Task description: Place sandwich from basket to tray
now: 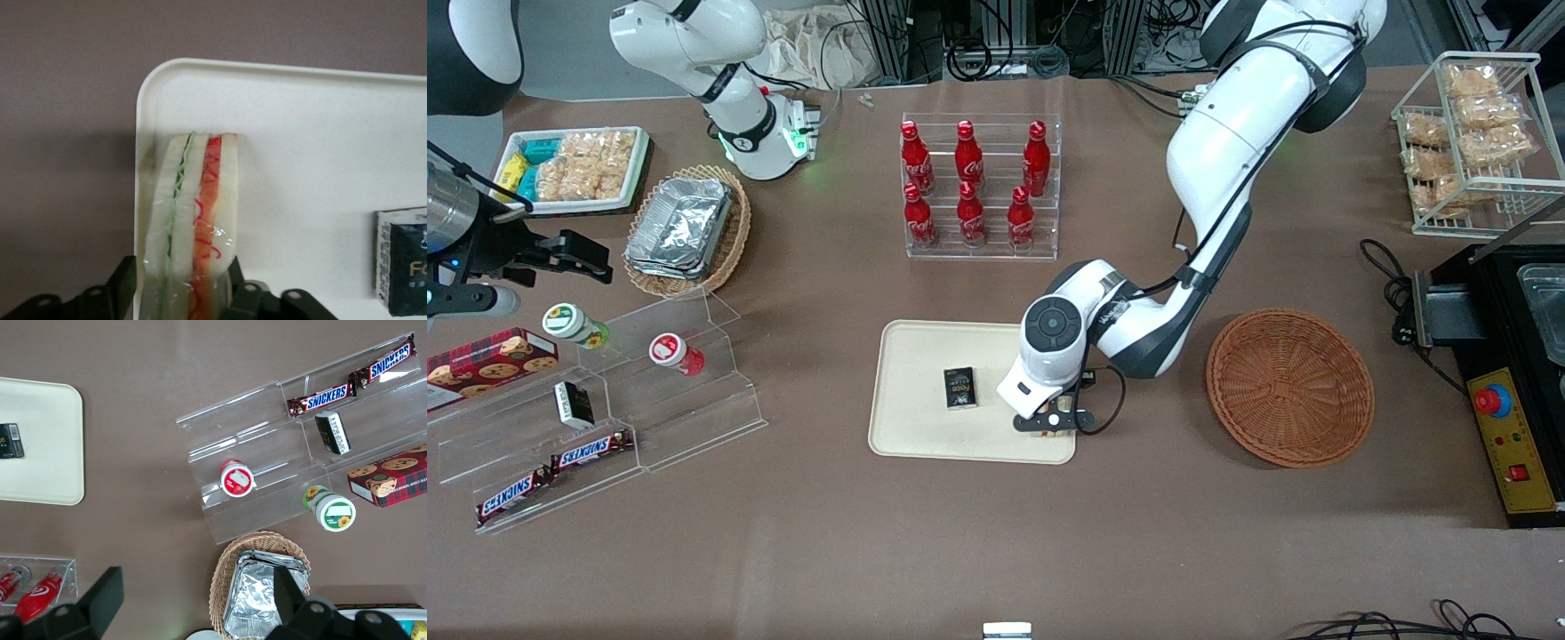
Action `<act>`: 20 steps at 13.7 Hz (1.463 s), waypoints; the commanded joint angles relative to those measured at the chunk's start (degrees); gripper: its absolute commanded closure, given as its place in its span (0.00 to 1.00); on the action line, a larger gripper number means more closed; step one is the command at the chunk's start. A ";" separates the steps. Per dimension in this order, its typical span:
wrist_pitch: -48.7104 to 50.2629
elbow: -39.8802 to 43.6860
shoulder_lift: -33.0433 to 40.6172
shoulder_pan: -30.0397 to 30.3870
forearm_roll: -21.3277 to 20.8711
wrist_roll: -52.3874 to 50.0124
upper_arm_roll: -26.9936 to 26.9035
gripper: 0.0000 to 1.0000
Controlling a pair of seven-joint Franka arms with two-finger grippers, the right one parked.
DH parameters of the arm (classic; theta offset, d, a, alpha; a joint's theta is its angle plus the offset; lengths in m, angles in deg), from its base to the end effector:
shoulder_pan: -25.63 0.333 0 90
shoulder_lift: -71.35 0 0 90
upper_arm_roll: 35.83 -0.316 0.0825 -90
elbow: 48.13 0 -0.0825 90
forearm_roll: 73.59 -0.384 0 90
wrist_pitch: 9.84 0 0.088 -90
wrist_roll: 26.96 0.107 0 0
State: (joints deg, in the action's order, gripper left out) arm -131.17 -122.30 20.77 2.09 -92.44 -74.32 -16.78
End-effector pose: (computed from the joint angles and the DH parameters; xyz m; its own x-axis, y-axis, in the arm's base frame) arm 0.5965 -0.4466 0.2291 0.9997 0.0222 0.0095 0.0224 -0.9995 -0.0238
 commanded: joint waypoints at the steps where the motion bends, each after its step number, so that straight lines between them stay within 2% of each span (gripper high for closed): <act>1: 1.10 1.31 1.70 -0.10 -0.75 -1.07 -0.41 0.00; 3: 4.15 1.31 5.38 1.90 -0.58 -1.06 -0.50 0.00; 5: 11.96 1.22 10.56 4.02 -0.32 0.33 -0.59 0.00; 6: 14.26 0.70 13.46 7.51 -0.05 2.43 -0.07 0.00; 9: 23.56 -0.79 21.55 13.15 4.07 7.45 0.73 0.00; 10: 25.25 -1.85 23.49 17.26 4.86 11.38 1.42 0.00; 13: 24.05 -10.70 33.58 29.31 14.77 31.49 2.05 0.00; 14: 21.86 -14.65 36.31 32.65 16.02 35.81 2.05 0.00; 17: 13.42 -30.11 46.15 33.04 16.12 39.10 0.03 0.00; 18: 13.58 -32.16 47.23 32.86 15.95 39.19 0.03 0.00; 20: 15.93 -29.21 46.02 32.77 14.81 39.54 0.46 0.00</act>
State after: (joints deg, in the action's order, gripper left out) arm -115.49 -150.01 64.42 35.14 -77.19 -35.54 -16.35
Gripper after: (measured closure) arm 0.000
